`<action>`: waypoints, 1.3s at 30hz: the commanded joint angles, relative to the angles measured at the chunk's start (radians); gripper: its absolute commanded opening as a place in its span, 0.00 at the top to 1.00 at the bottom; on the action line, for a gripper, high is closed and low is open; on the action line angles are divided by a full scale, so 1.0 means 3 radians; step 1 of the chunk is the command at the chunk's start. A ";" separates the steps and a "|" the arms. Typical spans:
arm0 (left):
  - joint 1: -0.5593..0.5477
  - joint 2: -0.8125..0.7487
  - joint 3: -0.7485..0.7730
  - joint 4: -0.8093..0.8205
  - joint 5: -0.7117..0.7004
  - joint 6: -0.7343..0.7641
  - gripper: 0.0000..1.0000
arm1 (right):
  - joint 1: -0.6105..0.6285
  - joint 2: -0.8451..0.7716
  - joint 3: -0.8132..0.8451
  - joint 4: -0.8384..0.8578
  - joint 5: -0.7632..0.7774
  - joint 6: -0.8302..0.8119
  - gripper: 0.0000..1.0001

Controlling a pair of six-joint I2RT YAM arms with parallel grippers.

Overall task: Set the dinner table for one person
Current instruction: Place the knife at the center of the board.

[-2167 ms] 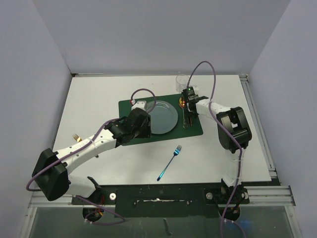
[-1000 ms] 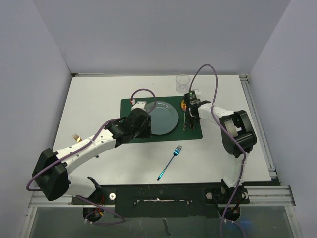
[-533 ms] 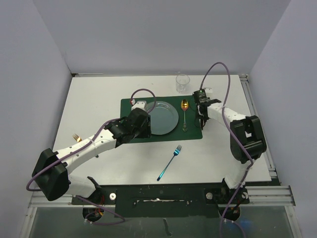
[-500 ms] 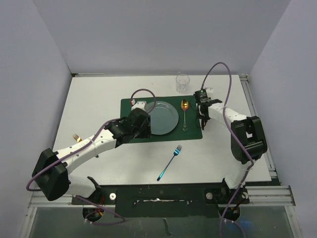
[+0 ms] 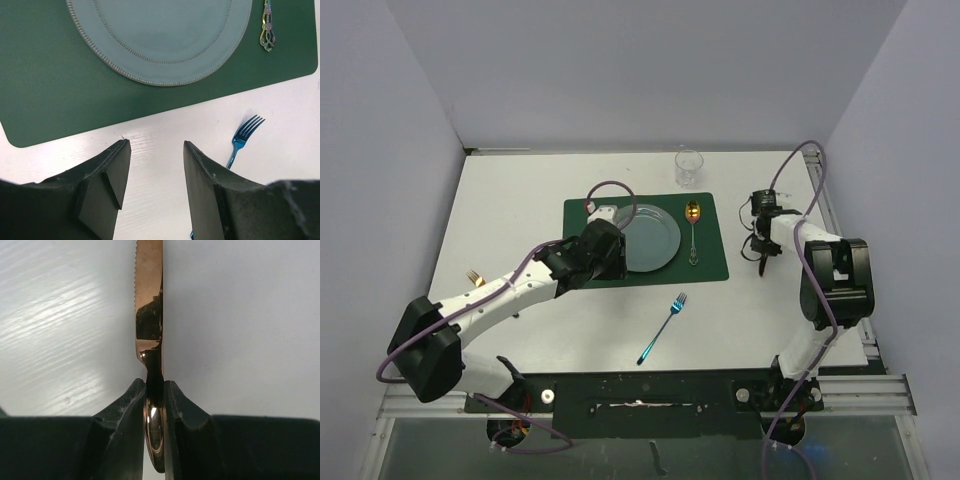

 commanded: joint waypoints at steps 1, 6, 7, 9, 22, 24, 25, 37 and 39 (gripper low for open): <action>-0.0011 0.0032 -0.0002 0.0188 0.0025 0.0012 0.55 | -0.0242 -0.0265 -0.0047 0.0138 0.0047 -0.0065 1.00; -0.0010 0.0039 0.0002 0.0188 0.0029 0.0020 0.55 | -0.0568 -0.0342 -0.0064 0.0163 -0.0017 -0.0131 1.00; -0.0010 0.0039 0.0005 0.0187 0.0026 0.0022 0.55 | -0.0625 -0.0350 -0.0058 0.0167 -0.0028 -0.0153 1.00; -0.0010 0.0043 0.0012 0.0188 0.0026 0.0023 0.55 | -0.0744 -0.0357 -0.0039 0.0163 -0.0049 -0.0197 1.00; -0.0013 0.0093 0.0049 0.0198 0.0058 0.0028 0.55 | -0.1040 -0.0209 -0.0091 0.0214 -0.0177 -0.0196 1.00; -0.0011 0.0094 0.0044 0.0198 0.0056 0.0029 0.55 | -0.1038 -0.0195 -0.0131 0.0233 -0.0183 -0.0183 1.00; -0.0012 0.0094 0.0044 0.0198 0.0055 0.0028 0.55 | -0.1037 -0.0178 -0.0137 0.0232 -0.0183 -0.0182 1.00; -0.0010 0.0061 0.0049 0.0163 0.0035 0.0019 0.56 | -0.1039 0.0079 -0.0143 0.0198 -0.0302 -0.0187 1.00; -0.0010 0.0047 0.0044 0.0158 0.0027 0.0018 0.56 | -0.1041 0.0109 -0.0148 0.0198 -0.0315 -0.0187 1.00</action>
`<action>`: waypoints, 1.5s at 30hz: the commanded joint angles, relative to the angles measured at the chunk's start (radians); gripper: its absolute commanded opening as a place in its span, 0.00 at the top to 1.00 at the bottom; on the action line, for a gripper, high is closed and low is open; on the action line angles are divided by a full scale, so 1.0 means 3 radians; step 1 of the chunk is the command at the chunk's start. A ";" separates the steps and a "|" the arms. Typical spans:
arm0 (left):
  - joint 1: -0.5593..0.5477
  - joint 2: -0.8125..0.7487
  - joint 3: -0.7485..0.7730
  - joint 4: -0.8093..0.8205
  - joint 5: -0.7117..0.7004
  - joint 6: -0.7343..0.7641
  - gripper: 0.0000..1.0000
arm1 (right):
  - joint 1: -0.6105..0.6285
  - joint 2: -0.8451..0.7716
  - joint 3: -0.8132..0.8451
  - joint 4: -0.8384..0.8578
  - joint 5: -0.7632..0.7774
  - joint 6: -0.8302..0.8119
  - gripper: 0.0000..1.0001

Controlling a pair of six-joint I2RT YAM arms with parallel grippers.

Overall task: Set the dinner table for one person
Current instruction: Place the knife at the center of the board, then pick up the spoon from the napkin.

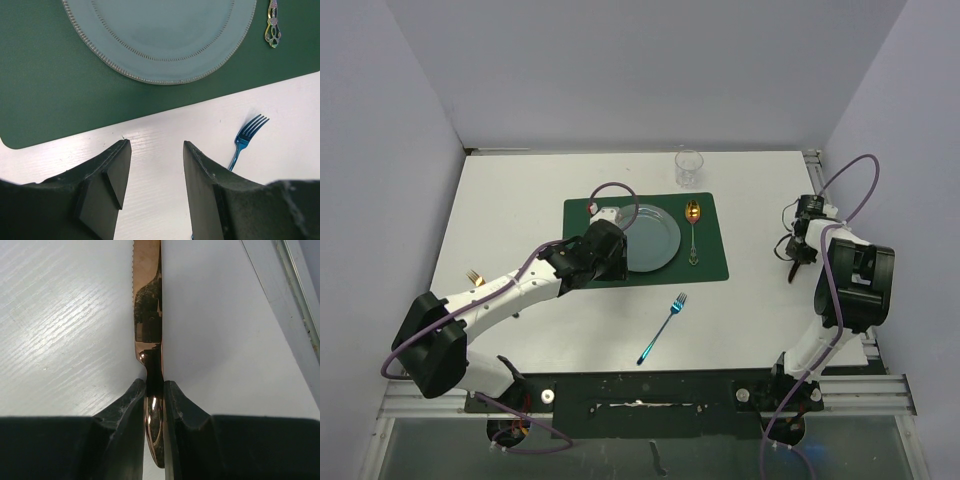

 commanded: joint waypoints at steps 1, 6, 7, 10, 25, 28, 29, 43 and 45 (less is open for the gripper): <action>-0.0014 -0.0068 0.0054 0.0123 -0.0010 0.0016 0.56 | -0.0003 0.0126 -0.0004 0.0027 -0.0077 -0.0024 1.00; -0.0012 -0.0069 0.0054 0.0119 -0.0013 0.0012 0.56 | -0.0002 0.0114 -0.0013 0.0019 -0.0105 -0.0022 1.00; -0.0012 -0.0066 0.0054 0.0119 -0.0006 0.0012 0.56 | -0.0002 0.0100 -0.0009 0.0010 -0.0093 -0.0017 1.00; -0.0010 -0.0064 0.0054 0.0119 -0.0002 0.0014 0.56 | 0.0021 -0.0001 -0.0028 0.0020 -0.0135 -0.0018 0.83; -0.0015 -0.0031 0.0102 0.0114 0.0015 0.0019 0.56 | 0.0663 -0.1026 0.0307 -0.0189 0.0243 0.0001 0.43; -0.0014 -0.0015 0.0114 0.0117 0.0031 0.0016 0.56 | 0.0902 -0.1140 0.0405 -0.0173 0.0036 -0.0009 0.43; -0.0015 -0.0016 0.0115 0.0119 0.0044 0.0014 0.56 | 0.0971 -0.1138 0.0425 -0.0157 -0.0046 -0.0002 0.43; -0.0017 -0.0518 -0.0187 0.0743 0.0717 0.0016 0.56 | 0.1867 -0.0119 0.0541 0.0087 -0.0388 0.0133 0.76; -0.0016 -0.0629 -0.0187 0.0804 0.0713 0.0016 0.56 | 0.1984 -0.0012 0.0640 0.0069 -0.0359 0.0144 0.76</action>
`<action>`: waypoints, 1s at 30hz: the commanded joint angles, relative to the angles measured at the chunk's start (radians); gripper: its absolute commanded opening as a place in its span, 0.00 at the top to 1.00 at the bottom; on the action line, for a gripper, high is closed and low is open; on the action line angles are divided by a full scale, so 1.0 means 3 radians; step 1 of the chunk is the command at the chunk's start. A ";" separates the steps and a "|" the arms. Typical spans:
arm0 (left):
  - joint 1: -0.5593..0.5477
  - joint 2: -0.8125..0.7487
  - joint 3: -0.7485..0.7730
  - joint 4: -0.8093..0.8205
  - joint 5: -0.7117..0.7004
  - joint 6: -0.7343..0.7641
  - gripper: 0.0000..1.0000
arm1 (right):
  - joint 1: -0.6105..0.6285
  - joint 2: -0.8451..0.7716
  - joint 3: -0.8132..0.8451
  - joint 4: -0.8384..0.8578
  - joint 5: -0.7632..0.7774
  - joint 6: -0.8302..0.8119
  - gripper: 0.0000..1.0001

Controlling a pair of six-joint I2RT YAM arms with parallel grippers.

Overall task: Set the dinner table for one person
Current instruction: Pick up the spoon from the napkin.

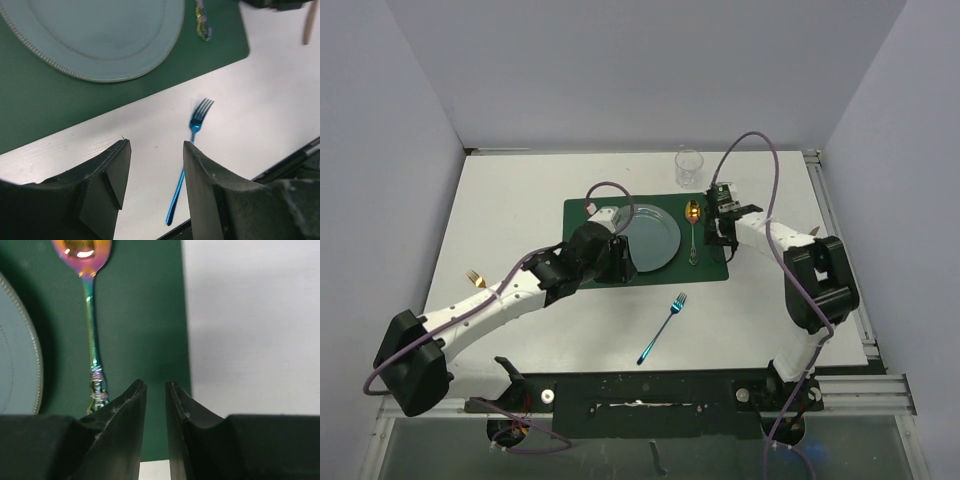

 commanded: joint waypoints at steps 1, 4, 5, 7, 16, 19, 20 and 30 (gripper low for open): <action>-0.0019 -0.0362 0.0042 0.0480 0.0208 0.0028 0.56 | 0.0256 0.0121 0.0307 0.0080 0.0000 0.0061 0.77; -0.0020 -0.0502 0.0039 0.0498 0.0109 0.0035 0.56 | 0.0390 0.0254 0.0478 0.0062 0.0011 0.0074 0.78; -0.0020 -0.0554 0.0020 0.0519 0.0081 0.0038 0.56 | 0.0425 0.0302 0.0533 0.0048 0.0024 0.0080 0.78; -0.0019 -0.0655 -0.0034 0.0569 0.0046 0.0041 0.56 | 0.0482 0.0409 0.0643 0.0030 0.0050 0.0085 0.78; -0.0020 -0.0902 -0.0079 0.0383 -0.0145 0.0114 0.56 | 0.0532 0.0830 0.1046 -0.0139 0.0226 0.0087 0.78; -0.0018 -0.0941 -0.0094 0.0369 -0.0182 0.0120 0.56 | 0.0530 0.0864 0.1071 -0.0209 0.0333 0.0093 0.78; -0.0015 -0.0954 -0.0097 0.0371 -0.0192 0.0123 0.56 | 0.0530 0.0860 0.1071 -0.0222 0.0370 0.0096 0.78; -0.0012 -0.0911 -0.0096 0.0351 -0.0229 0.0133 0.56 | 0.0530 0.0897 0.1124 -0.0298 0.0479 0.0082 0.78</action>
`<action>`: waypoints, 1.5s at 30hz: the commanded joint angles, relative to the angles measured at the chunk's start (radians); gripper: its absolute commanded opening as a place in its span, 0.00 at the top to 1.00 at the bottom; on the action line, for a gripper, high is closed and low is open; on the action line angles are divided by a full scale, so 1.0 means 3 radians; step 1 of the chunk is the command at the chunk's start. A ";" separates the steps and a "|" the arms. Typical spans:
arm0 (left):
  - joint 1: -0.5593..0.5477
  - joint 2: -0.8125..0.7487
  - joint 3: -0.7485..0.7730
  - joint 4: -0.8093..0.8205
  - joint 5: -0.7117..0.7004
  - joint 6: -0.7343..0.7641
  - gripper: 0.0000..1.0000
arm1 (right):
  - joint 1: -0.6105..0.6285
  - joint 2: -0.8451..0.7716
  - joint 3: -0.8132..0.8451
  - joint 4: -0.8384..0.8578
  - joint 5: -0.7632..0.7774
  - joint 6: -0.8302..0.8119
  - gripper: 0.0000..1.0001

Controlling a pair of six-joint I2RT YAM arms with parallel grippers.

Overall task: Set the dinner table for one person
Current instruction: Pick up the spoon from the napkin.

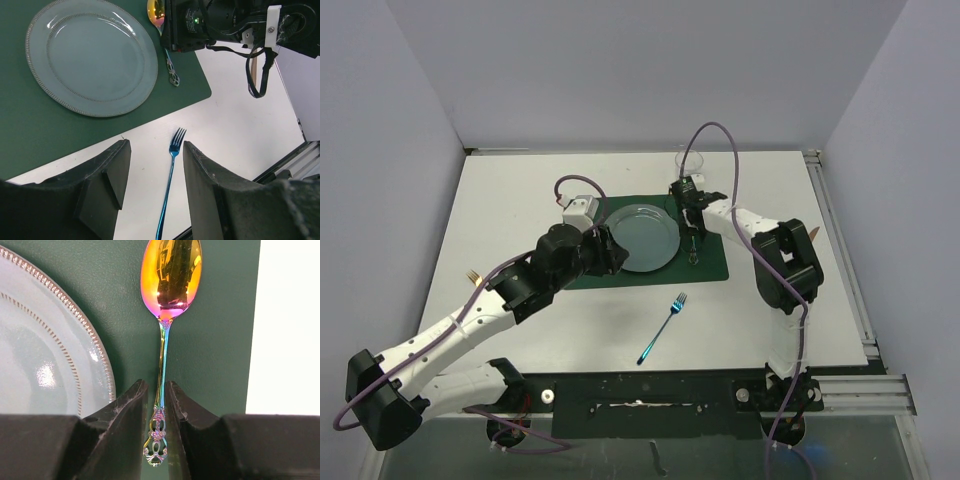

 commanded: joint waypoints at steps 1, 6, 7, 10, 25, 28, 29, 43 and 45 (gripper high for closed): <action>-0.0009 -0.0047 0.0029 0.0061 -0.0058 0.0058 0.56 | 0.0003 0.0044 0.0199 -0.0044 0.0148 0.0012 0.78; -0.0011 -0.0105 0.0029 0.0030 -0.0094 0.0068 0.56 | -0.0005 0.0171 0.0222 -0.0066 0.0225 0.0011 0.78; -0.0008 -0.0112 0.0032 0.0026 -0.0103 0.0069 0.56 | -0.0009 0.0191 0.0222 -0.0059 0.0226 0.0012 0.78; -0.0011 -0.0128 0.0034 0.0014 -0.0116 0.0069 0.56 | -0.0026 0.0245 0.0222 -0.0045 0.0211 0.0034 0.78; -0.0011 -0.0133 0.0044 -0.0009 -0.0120 0.0079 0.56 | -0.0156 0.0433 0.0177 0.0012 0.0097 0.0075 0.81; -0.0010 -0.0140 0.0044 -0.0005 -0.0125 0.0079 0.56 | -0.0209 0.0462 0.0116 0.0082 -0.0025 0.0085 0.95; -0.0011 -0.0139 0.0044 -0.0008 -0.0129 0.0079 0.56 | -0.0218 0.0470 0.0088 0.0106 -0.0066 0.0091 1.00; -0.0011 -0.0042 0.0037 0.0042 -0.0135 0.0074 0.56 | -0.0227 -0.0255 -0.0242 0.0235 0.0134 0.0153 1.00; -0.0011 -0.0017 0.0034 0.0064 -0.0128 0.0069 0.56 | -0.0216 -0.0433 -0.0251 0.0193 0.0220 0.0138 1.00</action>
